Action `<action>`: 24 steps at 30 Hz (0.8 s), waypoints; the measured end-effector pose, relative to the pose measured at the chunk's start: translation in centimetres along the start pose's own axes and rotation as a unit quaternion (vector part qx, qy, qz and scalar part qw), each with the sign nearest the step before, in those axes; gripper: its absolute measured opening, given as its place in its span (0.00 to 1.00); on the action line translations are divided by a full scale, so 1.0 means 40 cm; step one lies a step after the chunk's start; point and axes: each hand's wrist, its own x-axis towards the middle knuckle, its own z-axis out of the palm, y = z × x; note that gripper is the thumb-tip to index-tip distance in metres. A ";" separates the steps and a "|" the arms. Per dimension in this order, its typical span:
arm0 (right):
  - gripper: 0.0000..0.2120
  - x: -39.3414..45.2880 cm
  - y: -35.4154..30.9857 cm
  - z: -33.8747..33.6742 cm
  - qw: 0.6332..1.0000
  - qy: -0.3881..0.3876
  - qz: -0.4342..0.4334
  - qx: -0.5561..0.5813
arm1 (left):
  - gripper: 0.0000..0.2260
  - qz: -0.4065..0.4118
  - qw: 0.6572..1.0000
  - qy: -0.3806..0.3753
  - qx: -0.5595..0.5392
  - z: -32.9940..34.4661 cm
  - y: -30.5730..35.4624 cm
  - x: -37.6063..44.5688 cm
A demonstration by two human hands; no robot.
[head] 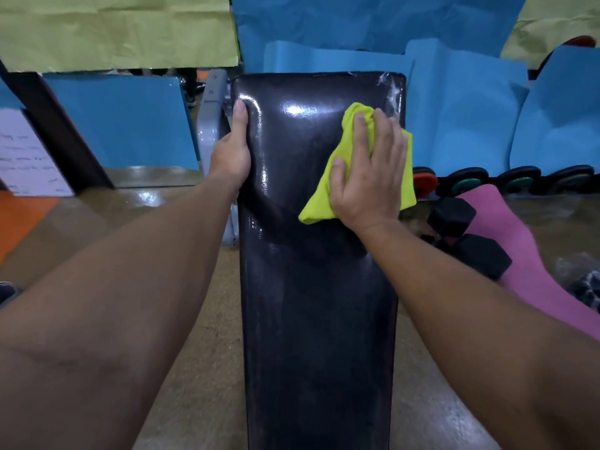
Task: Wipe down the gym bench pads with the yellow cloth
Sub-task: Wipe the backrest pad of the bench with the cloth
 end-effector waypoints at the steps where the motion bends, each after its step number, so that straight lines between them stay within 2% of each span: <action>1: 0.30 -0.022 -0.005 0.005 1.000 -0.012 -0.003 -0.002 | 0.26 0.003 1.000 0.004 0.003 0.002 0.003 -0.001; 4: 0.31 -0.070 0.033 -0.002 0.999 -0.035 -0.021 0.003 | 0.23 0.005 1.000 0.011 -0.001 0.008 0.009 -0.002; 9: 0.33 -0.017 0.019 0.003 0.998 -0.037 0.047 0.002 | 0.23 0.010 1.000 0.020 -0.001 0.012 0.002 0.000; 13: 0.32 -0.056 -0.010 0.007 0.998 -0.049 -0.037 -0.008 | 0.24 0.016 1.000 0.016 0.004 0.011 -0.004 0.005; 15: 0.32 -0.083 0.021 -0.003 0.997 -0.063 -0.049 -0.011 | 0.24 0.018 1.000 0.017 -0.002 0.010 -0.002 0.004; 20: 0.33 -0.009 -0.006 0.004 0.998 -0.048 0.038 -0.020 | 0.24 0.005 1.000 0.012 -0.006 0.006 -0.004 0.001; 24: 0.33 -0.041 -0.072 0.027 0.997 -0.060 -0.037 -0.025 | 0.24 0.006 1.000 0.016 -0.001 0.008 -0.007 0.002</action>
